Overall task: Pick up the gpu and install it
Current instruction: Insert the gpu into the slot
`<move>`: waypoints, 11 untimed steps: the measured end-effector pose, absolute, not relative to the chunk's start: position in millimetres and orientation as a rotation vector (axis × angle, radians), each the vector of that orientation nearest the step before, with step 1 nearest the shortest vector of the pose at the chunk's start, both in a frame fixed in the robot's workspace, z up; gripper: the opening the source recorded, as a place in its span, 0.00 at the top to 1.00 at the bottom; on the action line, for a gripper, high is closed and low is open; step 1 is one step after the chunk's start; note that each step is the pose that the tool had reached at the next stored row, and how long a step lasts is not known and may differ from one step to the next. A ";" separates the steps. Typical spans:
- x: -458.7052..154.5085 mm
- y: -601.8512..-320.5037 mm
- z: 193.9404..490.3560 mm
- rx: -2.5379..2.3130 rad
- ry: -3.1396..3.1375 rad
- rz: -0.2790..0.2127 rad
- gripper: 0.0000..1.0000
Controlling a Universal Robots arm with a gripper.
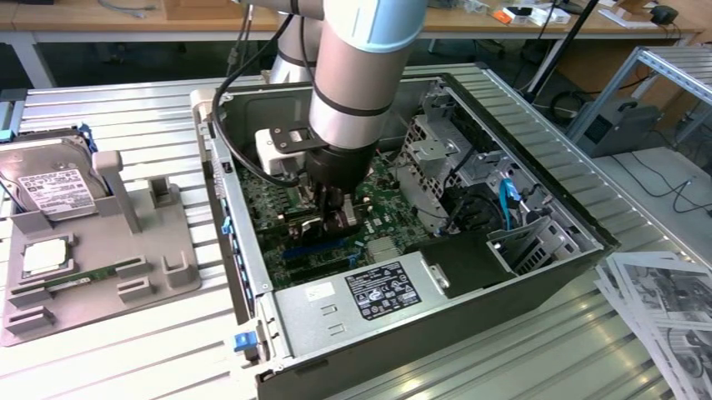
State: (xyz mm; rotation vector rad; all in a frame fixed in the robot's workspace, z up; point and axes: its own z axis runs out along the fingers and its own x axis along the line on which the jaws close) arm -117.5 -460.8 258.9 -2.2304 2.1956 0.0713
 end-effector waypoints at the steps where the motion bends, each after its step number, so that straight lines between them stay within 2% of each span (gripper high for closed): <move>1: -117.5 -460.8 259.8 -2.230 2.195 0.071 0.73; 11: -117.5 -460.9 267.0 -2.231 2.196 0.071 0.73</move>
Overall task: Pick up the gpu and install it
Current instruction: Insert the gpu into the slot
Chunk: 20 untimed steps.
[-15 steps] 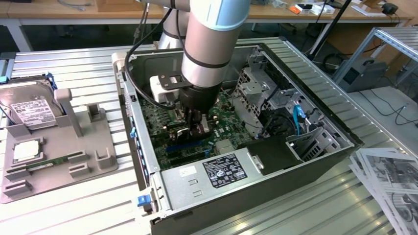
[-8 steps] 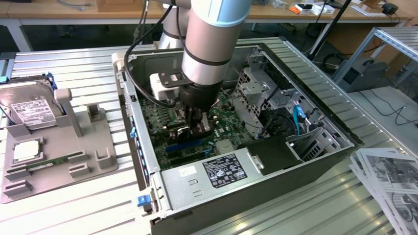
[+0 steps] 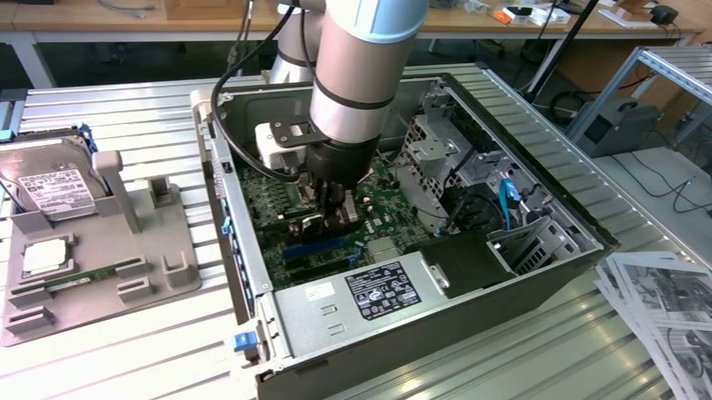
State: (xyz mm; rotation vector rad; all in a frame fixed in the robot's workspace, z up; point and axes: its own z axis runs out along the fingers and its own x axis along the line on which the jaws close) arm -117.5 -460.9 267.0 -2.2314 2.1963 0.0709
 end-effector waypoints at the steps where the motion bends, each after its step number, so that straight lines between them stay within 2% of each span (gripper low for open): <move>1: -117.5 -460.9 267.0 -2.231 2.196 0.071 0.73; 20: -97.6 -460.9 267.0 -2.231 2.196 0.071 0.73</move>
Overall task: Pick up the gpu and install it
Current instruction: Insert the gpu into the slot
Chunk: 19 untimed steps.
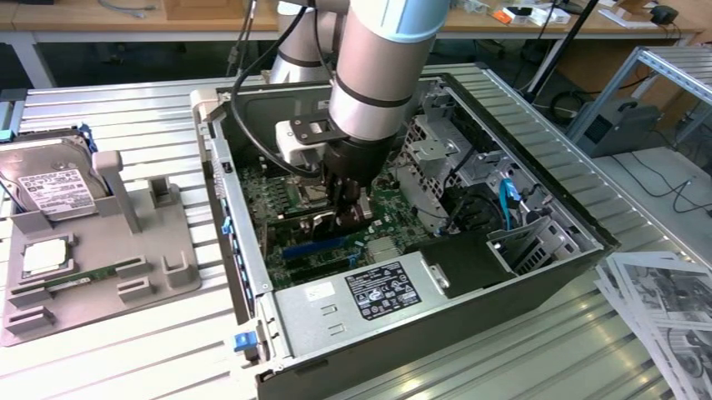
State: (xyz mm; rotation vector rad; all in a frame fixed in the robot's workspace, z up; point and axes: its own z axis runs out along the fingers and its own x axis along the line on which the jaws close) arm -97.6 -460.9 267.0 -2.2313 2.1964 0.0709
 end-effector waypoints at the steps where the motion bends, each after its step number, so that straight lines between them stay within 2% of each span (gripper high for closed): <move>1: -97.6 -460.9 267.0 -2.231 2.196 0.071 0.73; 19: -97.6 -460.9 271.6 -2.202 2.225 0.071 0.73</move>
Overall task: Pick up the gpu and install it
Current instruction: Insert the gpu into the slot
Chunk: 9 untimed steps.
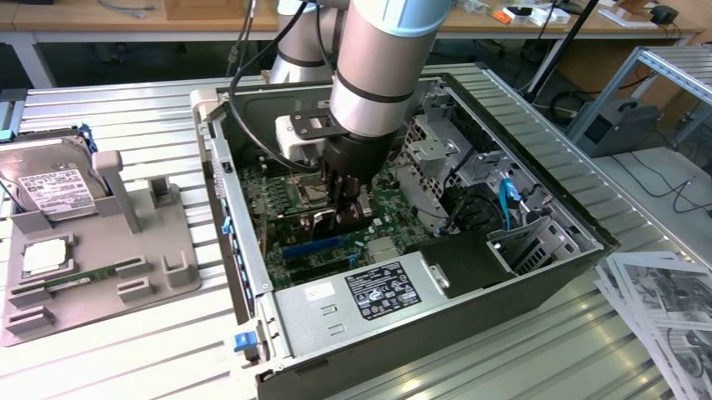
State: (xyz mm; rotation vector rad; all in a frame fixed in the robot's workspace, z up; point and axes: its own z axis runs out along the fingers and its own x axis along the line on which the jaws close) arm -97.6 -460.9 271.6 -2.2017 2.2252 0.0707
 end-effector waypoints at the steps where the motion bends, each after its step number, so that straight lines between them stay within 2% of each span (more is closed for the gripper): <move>1: -97.6 -460.9 271.6 -2.202 2.225 0.071 0.73; 9: -97.6 -460.9 271.6 -2.209 2.219 0.071 0.73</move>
